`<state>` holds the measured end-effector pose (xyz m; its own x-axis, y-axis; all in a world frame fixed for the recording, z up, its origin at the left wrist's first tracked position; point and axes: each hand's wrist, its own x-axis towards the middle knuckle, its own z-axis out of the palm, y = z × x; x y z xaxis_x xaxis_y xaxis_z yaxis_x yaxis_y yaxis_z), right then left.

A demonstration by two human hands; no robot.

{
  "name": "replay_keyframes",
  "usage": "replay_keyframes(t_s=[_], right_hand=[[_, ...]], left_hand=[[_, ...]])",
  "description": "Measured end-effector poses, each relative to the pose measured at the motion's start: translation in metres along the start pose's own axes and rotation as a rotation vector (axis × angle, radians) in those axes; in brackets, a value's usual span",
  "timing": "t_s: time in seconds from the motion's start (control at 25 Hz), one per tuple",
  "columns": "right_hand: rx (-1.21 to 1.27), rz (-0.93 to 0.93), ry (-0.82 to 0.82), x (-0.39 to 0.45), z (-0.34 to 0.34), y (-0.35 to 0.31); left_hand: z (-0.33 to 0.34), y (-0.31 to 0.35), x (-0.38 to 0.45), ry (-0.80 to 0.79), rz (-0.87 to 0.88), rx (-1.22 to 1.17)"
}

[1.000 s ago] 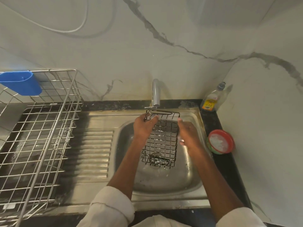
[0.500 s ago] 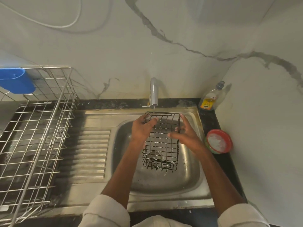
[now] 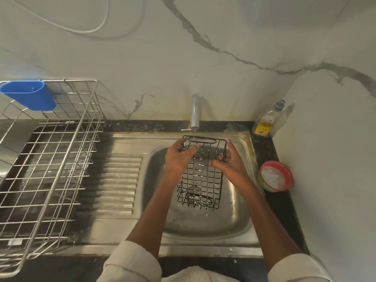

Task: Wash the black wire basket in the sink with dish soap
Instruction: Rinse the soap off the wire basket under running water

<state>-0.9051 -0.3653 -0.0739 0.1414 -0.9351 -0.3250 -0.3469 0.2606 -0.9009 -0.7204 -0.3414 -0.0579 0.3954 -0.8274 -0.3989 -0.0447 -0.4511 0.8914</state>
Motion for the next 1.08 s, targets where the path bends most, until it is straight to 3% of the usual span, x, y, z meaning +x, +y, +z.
replay_keyframes(t_s=[0.4, 0.76, 0.88, 1.0, 1.08], right_hand=[[-0.043, -0.05, -0.09, -0.013, -0.003, -0.005], [-0.152, -0.097, 0.088, -0.025, -0.018, -0.026], [-0.273, -0.015, 0.022, -0.03, -0.019, -0.034], [-0.115, 0.007, -0.122, -0.031, -0.035, -0.04], [0.095, 0.06, -0.12, -0.028, -0.04, -0.043]], left_hand=[[-0.022, -0.01, -0.005, -0.069, 0.044, -0.036], [0.004, 0.003, 0.011, -0.18, 0.109, 0.052], [0.013, 0.008, 0.025, -0.182, 0.103, 0.014], [0.01, 0.011, 0.047, -0.319, 0.054, -0.031], [0.009, 0.007, 0.064, -0.418, 0.021, -0.078]])
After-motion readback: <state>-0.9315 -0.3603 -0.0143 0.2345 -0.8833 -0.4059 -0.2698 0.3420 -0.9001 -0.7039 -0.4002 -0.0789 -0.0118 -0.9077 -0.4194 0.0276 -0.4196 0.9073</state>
